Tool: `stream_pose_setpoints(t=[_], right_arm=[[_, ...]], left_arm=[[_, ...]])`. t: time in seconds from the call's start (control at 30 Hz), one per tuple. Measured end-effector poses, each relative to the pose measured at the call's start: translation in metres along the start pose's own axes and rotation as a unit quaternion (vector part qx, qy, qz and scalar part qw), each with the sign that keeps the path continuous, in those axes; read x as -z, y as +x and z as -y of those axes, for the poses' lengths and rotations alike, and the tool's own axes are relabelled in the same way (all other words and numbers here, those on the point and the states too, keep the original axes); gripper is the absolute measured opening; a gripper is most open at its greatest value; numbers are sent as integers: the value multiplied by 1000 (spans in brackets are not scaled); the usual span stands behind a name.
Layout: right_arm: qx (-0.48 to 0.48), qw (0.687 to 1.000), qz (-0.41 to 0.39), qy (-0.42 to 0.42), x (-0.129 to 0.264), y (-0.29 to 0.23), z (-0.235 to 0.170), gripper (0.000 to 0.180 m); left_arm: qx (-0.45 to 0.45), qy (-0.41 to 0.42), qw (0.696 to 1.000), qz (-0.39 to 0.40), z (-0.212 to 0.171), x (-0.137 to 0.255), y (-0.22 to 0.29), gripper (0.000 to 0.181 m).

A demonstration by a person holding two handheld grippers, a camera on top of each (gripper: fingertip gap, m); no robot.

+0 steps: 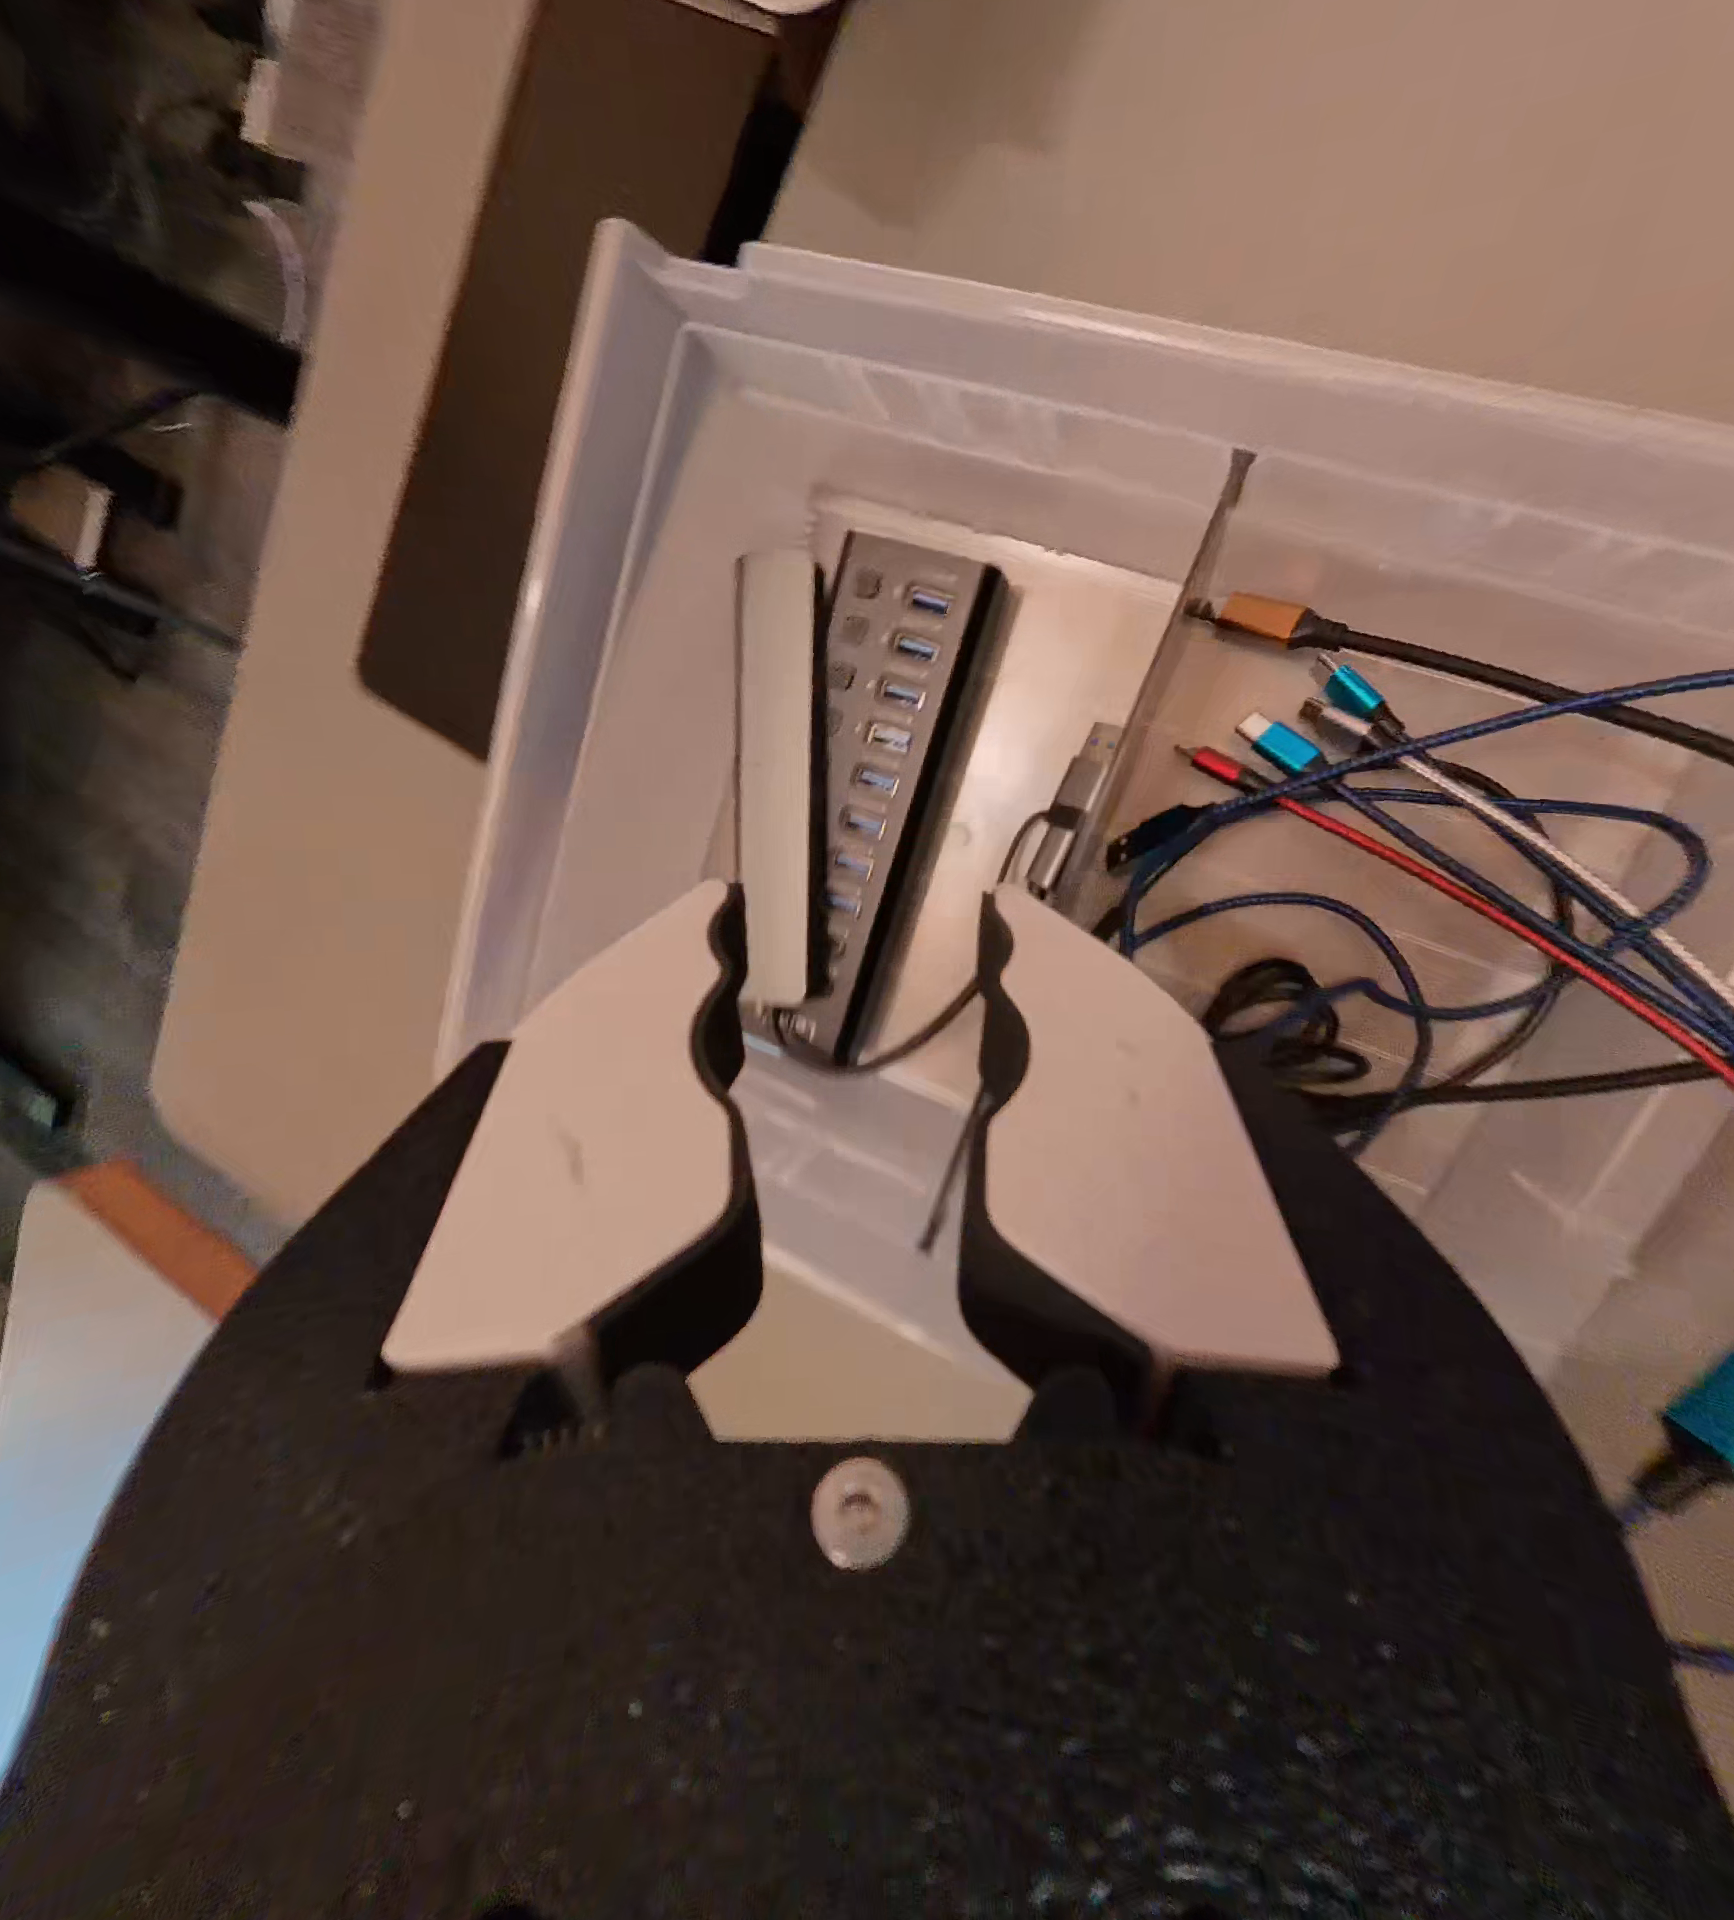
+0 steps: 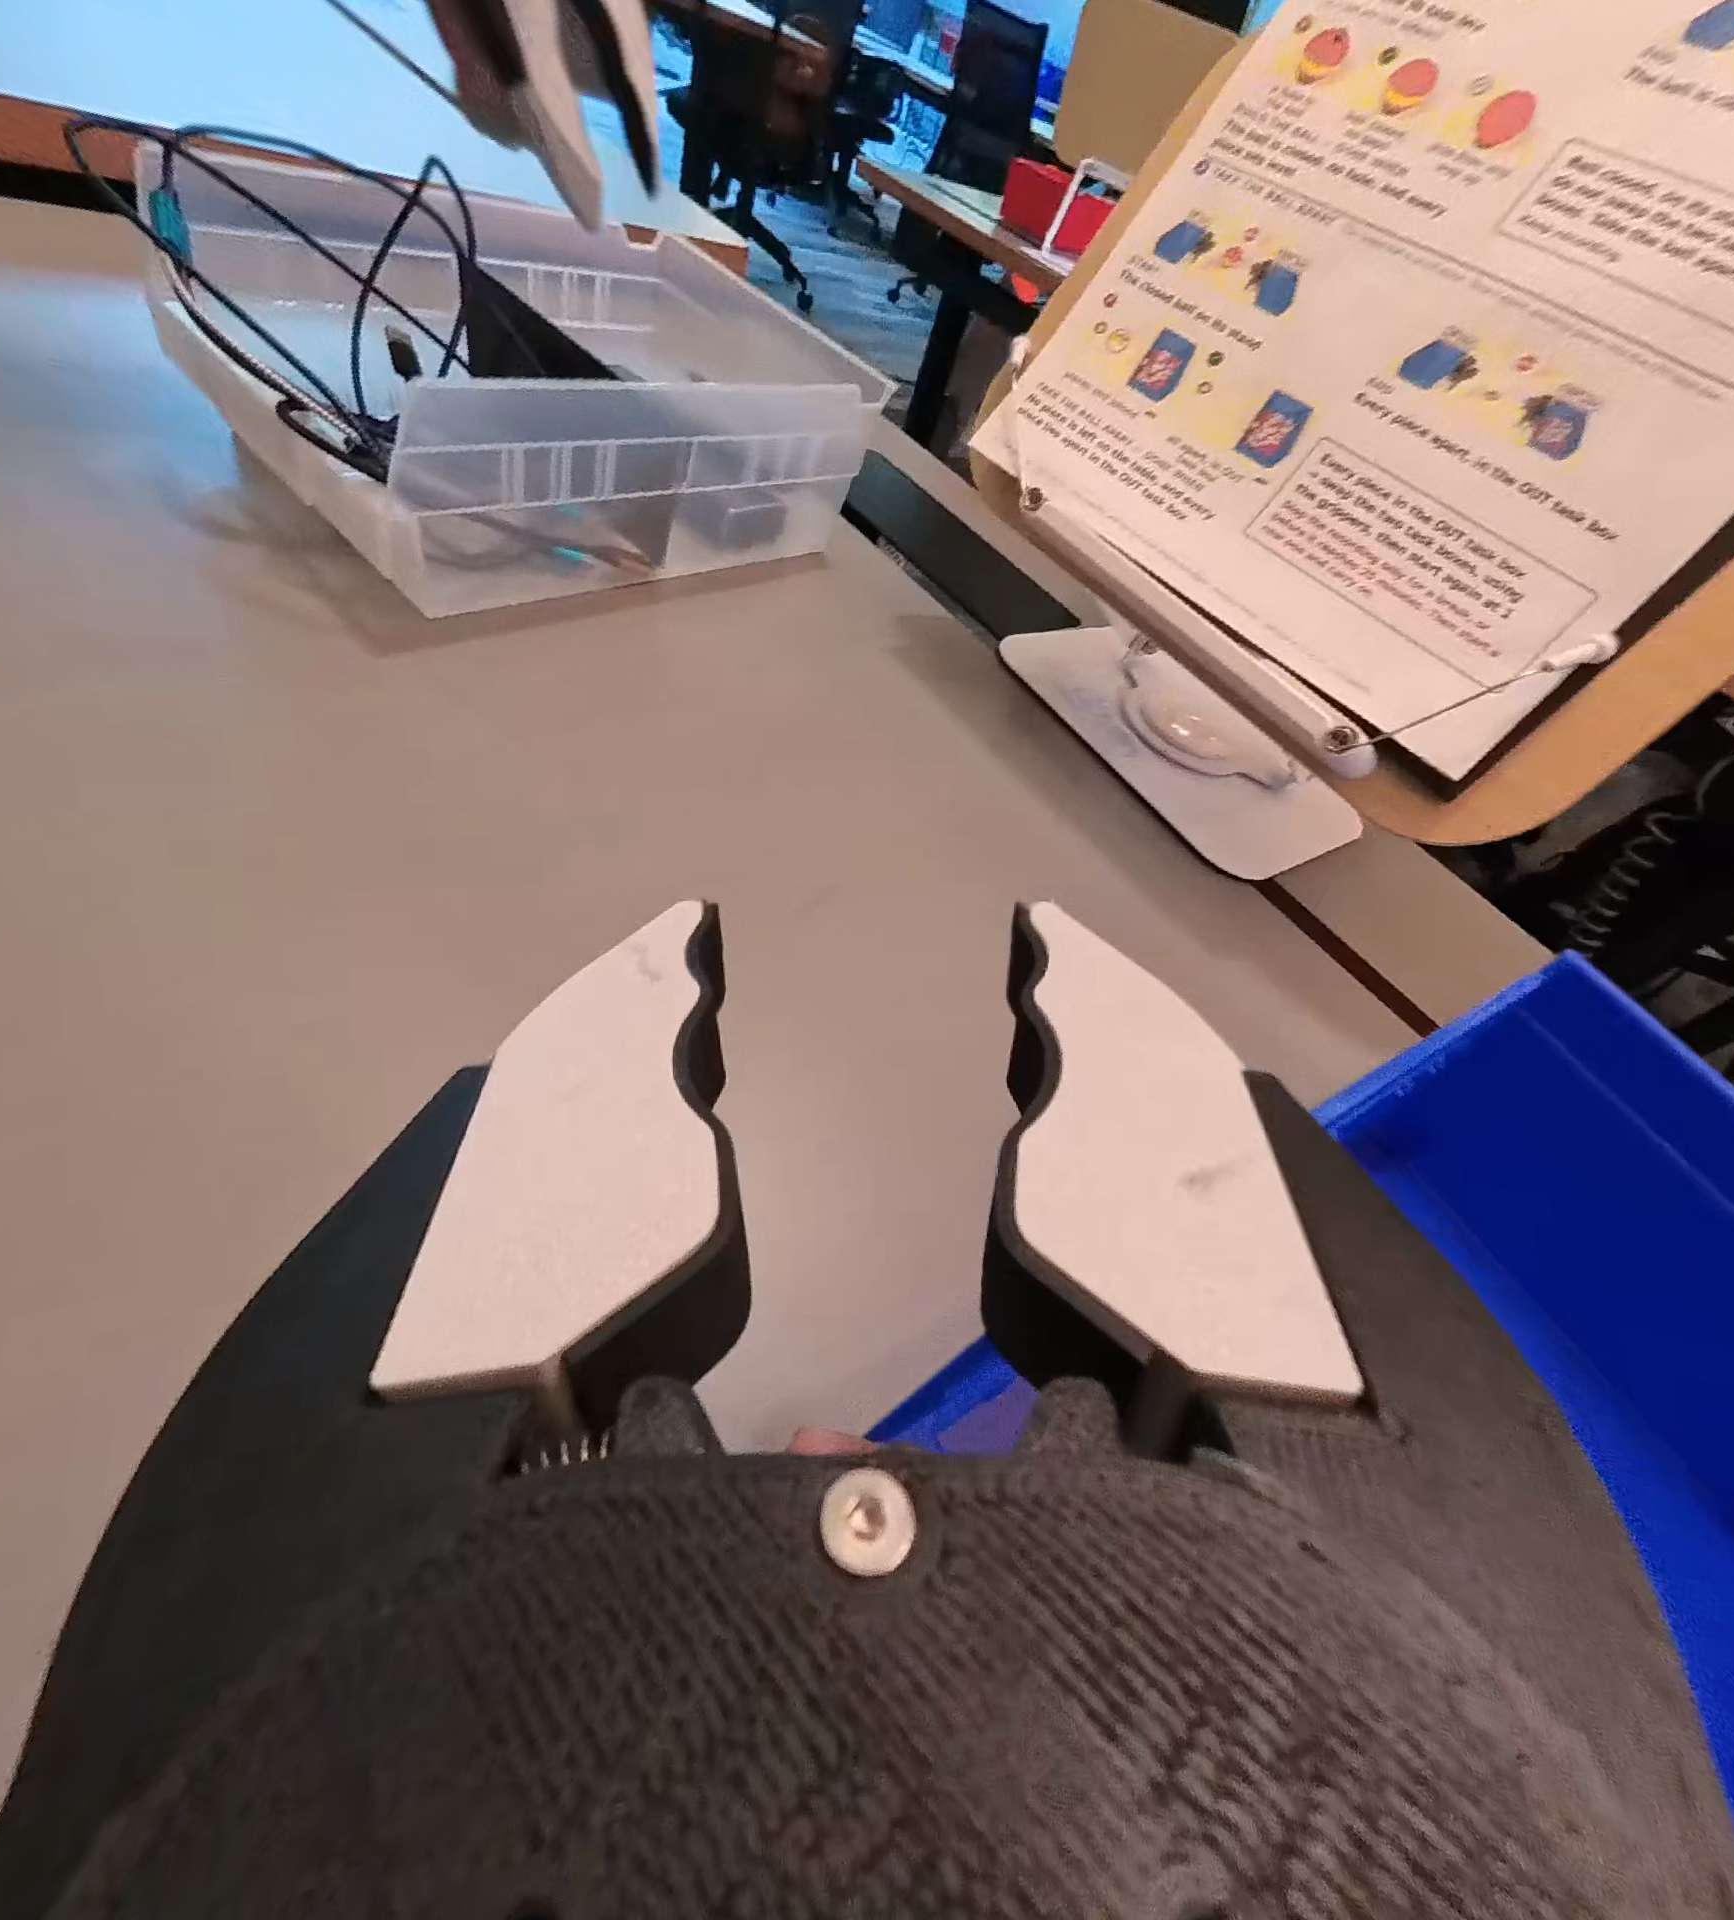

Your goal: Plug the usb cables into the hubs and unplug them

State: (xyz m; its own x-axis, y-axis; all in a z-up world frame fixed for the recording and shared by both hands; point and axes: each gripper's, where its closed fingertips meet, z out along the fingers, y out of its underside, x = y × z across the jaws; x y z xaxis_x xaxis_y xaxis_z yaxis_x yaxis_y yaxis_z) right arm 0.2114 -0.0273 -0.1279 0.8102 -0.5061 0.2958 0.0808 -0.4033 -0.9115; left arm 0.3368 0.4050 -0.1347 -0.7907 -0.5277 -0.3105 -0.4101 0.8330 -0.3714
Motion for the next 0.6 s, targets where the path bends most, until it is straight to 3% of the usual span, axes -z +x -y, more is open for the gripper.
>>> stream_pose_setpoints(t=[0.03,0.27,0.37,0.6], right_arm=[[1,1000,3,-2,-3,-2,-2,53],[5,1000,24,-12,-22,-8,-14,54],[19,1000,20,-8,-22,-7,-13,54],[26,999,36,16,-19,-7,-9,60]], left_arm=[[-15,-9,1000,-19,4,-15,0,42],[-63,-8,990,-129,25,-104,18,51],[-91,10,988,-124,38,-122,21,57],[-145,-58,979,-130,26,-148,21,62]])
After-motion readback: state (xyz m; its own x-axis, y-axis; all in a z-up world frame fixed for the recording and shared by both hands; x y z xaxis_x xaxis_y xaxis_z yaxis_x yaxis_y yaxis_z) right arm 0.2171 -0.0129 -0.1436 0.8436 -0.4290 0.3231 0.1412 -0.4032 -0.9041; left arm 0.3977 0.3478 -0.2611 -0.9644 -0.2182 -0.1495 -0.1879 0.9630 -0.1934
